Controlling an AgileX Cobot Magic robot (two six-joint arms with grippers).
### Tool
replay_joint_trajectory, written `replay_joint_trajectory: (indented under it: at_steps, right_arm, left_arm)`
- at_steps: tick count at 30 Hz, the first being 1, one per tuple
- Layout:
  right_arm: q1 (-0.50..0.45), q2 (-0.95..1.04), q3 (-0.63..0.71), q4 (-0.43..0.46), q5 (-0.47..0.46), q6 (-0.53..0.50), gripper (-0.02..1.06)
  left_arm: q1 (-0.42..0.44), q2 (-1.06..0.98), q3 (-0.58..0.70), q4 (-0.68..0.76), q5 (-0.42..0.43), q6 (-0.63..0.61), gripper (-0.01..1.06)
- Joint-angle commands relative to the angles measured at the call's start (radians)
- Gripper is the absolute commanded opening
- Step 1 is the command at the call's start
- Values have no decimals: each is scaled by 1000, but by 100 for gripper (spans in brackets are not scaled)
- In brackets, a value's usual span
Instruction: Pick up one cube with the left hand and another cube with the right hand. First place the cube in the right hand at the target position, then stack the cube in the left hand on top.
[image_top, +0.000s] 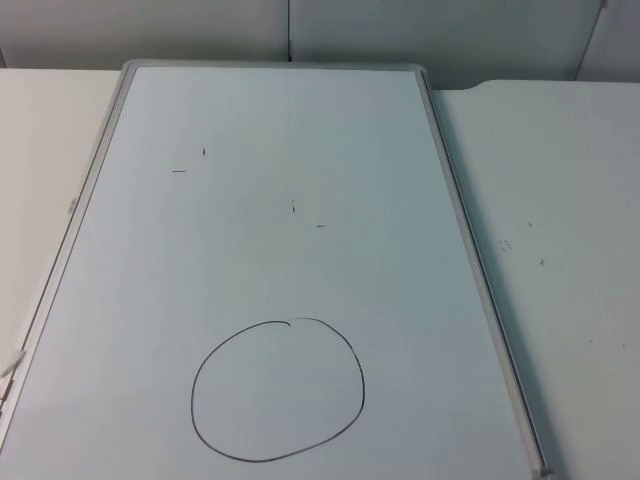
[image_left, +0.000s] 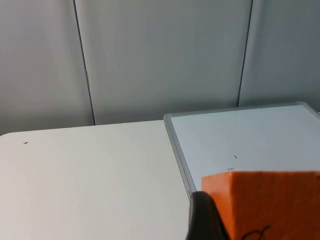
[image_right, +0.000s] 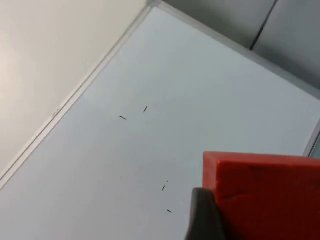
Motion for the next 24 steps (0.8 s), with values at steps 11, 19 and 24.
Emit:
replay_joint_trajectory:
  at_steps: [11,19,24]
  right_arm:
    - [224,-192,-5,8,87,-90,0]
    - [280,-356,173,-12,24,-91,0]
    - [280,-496,483,-9,-96,-51,0]
  left_arm:
    - [-4,-5,1,4,-22,0,0]
    - [-4,-5,1,4,-22,0,0]
    - [-4,-5,1,4,-22,0,0]
